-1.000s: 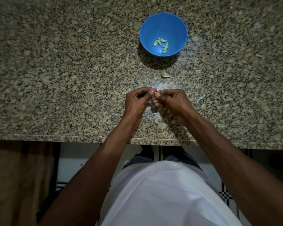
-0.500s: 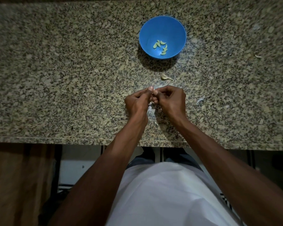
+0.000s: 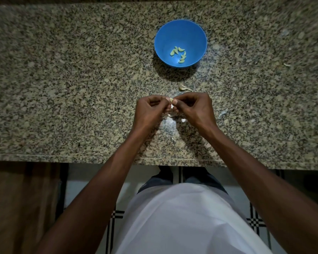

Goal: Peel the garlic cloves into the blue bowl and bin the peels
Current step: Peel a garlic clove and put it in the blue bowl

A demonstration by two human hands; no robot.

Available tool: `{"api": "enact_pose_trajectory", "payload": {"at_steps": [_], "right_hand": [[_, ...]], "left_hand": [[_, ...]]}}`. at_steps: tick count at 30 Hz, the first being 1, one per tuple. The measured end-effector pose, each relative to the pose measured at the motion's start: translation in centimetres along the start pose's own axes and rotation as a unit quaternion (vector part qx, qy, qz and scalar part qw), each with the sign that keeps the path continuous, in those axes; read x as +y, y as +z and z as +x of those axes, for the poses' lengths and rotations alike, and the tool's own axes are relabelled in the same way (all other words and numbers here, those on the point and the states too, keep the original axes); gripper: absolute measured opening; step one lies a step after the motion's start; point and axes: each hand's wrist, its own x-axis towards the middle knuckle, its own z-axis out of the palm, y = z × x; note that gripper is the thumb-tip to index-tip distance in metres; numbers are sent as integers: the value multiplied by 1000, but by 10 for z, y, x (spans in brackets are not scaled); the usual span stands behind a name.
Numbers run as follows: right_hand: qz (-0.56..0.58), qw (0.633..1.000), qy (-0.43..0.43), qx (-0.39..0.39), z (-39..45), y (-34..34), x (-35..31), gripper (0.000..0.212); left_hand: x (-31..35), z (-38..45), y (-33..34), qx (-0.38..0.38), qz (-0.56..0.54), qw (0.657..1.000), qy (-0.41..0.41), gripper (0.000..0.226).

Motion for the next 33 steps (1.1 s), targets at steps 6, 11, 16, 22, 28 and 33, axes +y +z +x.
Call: {"api": "enact_pose_trajectory", "payload": {"at_steps": [6, 11, 16, 22, 28, 33], "right_hand": [[-10, 1000, -16, -22, -2, 5, -6, 17], [-3, 999, -20, -29, -4, 5, -4, 19], [9, 999, 0, -33, -5, 8, -2, 22], [-15, 1000, 0, -27, -6, 11, -1, 20], [2, 999, 7, -34, -6, 12, -1, 18], [121, 987, 60, -84, -1, 7, -1, 18]], "left_hand": [[1, -1, -1, 32, 50, 998, 27, 21], [-2, -2, 2, 57, 70, 995, 35, 22], [-3, -3, 6, 79, 83, 993, 22, 19], [-2, -3, 9, 101, 78, 992, -8, 17], [-1, -3, 3, 77, 56, 995, -3, 12], [-5, 4, -7, 25, 41, 999, 3, 11]]}}
